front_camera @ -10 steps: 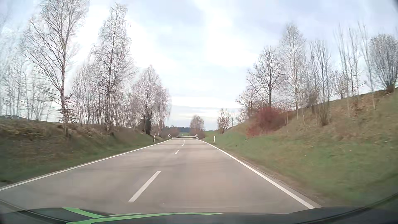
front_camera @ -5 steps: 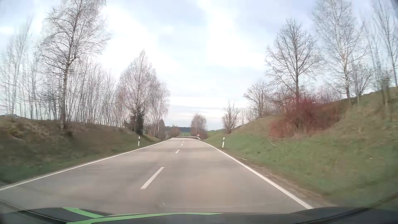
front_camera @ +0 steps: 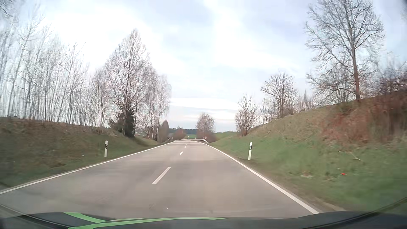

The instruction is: Follow the waypoints while adhering to traffic rules and regulations

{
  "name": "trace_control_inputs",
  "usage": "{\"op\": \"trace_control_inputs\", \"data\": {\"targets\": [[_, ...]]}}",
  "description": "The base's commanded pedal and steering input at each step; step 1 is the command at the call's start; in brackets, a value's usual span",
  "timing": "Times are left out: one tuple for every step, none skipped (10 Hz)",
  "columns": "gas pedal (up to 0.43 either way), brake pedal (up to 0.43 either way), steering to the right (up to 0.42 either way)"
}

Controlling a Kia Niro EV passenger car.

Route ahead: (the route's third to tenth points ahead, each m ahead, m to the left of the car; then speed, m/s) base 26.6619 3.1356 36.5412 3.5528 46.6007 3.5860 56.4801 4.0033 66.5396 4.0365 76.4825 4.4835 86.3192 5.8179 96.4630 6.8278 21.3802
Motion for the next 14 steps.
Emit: {"op": "trace_control_inputs", "data": {"targets": [[0.130,0.000,-0.004],[0.118,0.000,-0.004],[0.118,0.000,-0.004],[0.118,0.000,-0.004],[0.110,0.000,-0.003],[0.110,0.000,-0.004],[0.110,0.000,-0.004],[0.087,0.000,-0.004],[0.079,0.000,-0.004],[0.079,0.000,-0.004],[0.067,0.000,-0.004],[0.059,0.000,-0.004],[0.047,0.000,-0.004],[0.047,0.000,-0.004]]}}
